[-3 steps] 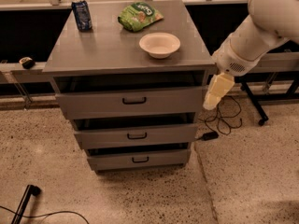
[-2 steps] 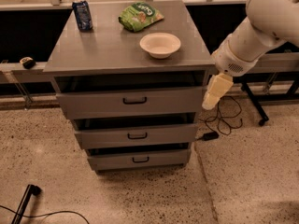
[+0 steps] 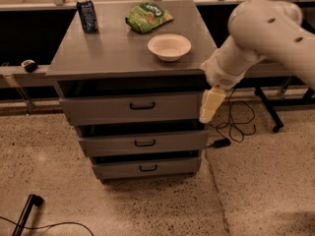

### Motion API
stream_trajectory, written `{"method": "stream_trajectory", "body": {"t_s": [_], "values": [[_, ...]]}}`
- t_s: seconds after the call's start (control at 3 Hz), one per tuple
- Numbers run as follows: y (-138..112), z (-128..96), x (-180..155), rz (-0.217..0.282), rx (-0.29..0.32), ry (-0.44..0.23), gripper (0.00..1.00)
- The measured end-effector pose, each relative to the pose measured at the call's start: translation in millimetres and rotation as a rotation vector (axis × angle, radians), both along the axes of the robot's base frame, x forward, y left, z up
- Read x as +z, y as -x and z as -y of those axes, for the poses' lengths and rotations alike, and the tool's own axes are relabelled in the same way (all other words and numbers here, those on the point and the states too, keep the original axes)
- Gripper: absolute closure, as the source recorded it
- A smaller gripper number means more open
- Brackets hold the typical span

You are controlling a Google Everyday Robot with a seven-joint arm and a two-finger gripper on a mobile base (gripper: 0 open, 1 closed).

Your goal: Open top drawer

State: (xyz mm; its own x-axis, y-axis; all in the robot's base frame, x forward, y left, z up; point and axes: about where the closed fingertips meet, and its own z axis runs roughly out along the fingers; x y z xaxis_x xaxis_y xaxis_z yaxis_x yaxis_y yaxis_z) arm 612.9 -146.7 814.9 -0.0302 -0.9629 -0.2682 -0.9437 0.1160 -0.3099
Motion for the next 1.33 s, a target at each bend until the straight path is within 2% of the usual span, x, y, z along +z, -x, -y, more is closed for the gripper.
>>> {"method": "stream_trajectory", "body": {"t_s": [0.33, 0.67, 1.0, 1.33], "values": [[-15.1, -29.0, -49.1, 0.043, 0.124, 0.068, 0.0], [-31.8, -45.3, -89.2, 0.026, 0.175, 0.109, 0.0], [-50.2, -56.8, -126.1, -0.02, 0.215, 0.106, 0.0], [-74.3, -63.9, -152.5, -0.07, 0.231, 0.073, 0.0]]}}
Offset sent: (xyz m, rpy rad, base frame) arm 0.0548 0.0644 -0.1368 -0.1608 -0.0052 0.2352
